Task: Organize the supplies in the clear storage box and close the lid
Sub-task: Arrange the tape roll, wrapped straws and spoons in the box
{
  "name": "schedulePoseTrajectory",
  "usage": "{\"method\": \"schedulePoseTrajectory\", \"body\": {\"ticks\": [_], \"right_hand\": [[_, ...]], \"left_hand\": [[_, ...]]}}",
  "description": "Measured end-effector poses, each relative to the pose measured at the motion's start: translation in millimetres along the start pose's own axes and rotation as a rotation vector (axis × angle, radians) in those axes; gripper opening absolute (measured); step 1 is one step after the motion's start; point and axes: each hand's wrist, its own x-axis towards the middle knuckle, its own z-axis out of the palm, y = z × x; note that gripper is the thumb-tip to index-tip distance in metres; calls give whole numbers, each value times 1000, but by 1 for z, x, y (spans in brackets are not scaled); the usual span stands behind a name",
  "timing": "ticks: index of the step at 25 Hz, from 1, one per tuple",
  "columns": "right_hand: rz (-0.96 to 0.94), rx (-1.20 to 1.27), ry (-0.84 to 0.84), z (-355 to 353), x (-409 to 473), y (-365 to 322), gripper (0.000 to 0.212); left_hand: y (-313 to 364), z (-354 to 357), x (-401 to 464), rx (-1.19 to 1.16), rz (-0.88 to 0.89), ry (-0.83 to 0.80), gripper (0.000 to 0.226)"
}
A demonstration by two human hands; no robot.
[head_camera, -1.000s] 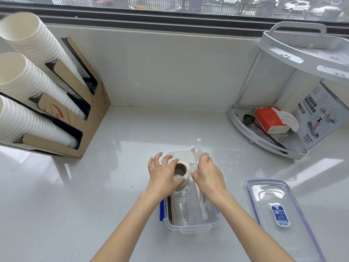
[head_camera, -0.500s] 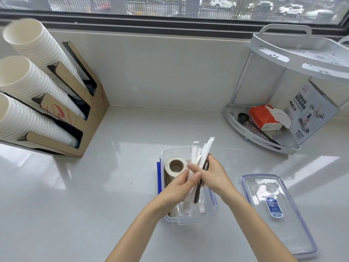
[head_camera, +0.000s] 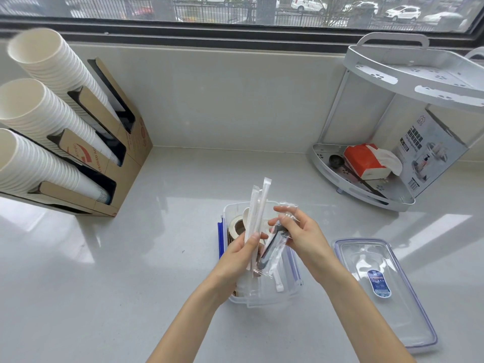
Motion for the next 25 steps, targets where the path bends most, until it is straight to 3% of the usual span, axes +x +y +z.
{"method": "schedulePoseTrajectory", "body": {"ticks": [4,6,12,15,19,25], "right_hand": [[-6,169,79,1,1,-8,21],[28,147,89,2,2,-9,11],[92,-95,-20,12,0,-14,22],[96,-99,19,16,1,-14,19],[57,101,-24,14,0,-11,13],[0,147,-28,15,-2,-11,15]], "left_hand": [[4,-1,-3,-155,-43,-50,26],[6,-2,-5,-105,-31,-82,26],[7,6,-10,103,8,-159,22],[8,9,-11,189,25,-143,18],[11,7,-12,80,11,-169,31],[7,7,-9,-27,22,-182,39]]}}
